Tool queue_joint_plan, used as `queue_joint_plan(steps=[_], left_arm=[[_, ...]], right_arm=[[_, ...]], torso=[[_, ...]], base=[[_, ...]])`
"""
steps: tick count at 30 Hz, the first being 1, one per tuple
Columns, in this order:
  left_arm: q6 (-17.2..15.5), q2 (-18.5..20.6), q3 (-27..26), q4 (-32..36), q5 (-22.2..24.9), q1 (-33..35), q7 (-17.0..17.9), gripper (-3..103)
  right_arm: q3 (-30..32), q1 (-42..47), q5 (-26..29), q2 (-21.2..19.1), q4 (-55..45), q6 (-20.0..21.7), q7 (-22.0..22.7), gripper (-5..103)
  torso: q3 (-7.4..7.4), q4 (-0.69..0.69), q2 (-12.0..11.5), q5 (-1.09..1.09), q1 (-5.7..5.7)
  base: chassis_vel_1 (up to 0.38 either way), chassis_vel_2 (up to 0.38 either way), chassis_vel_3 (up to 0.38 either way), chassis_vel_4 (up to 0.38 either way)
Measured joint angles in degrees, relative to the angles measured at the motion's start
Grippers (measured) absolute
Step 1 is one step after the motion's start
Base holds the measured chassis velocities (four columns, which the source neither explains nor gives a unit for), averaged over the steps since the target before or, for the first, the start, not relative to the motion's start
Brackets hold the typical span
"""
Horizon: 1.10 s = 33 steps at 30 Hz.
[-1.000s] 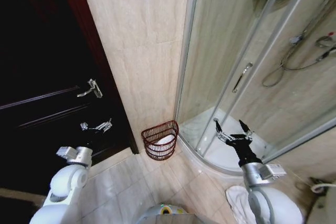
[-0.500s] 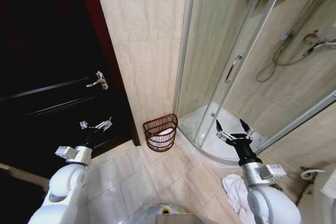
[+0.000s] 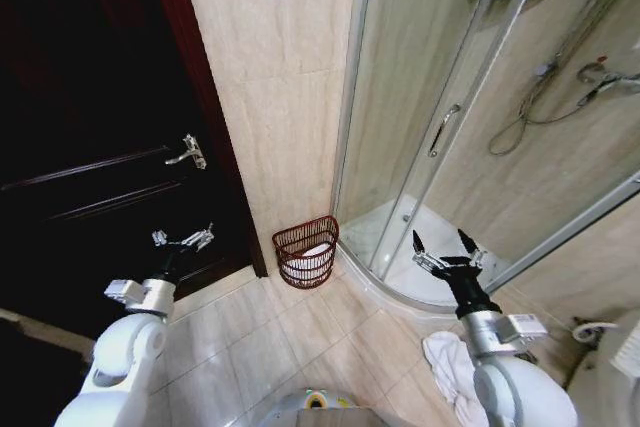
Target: Discard the used towel into the hamper.
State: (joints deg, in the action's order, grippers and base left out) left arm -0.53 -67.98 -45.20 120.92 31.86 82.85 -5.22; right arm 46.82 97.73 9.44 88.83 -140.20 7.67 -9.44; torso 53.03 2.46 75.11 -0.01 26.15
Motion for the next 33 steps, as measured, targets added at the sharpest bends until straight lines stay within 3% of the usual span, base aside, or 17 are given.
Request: queue_joint_plan(steps=[33], left_arm=[[-0.2, -0.4, 0.2, 1.1, -0.3, 0.1, -0.5, 100]], right_arm=[[0.9, 0.3, 0.4, -0.7, -0.2, -0.3, 0.0, 100]], torso=[[0.00, 0.00, 0.0, 0.02, -0.01]], base=[[-0.144, -0.150, 0.144, 0.145]])
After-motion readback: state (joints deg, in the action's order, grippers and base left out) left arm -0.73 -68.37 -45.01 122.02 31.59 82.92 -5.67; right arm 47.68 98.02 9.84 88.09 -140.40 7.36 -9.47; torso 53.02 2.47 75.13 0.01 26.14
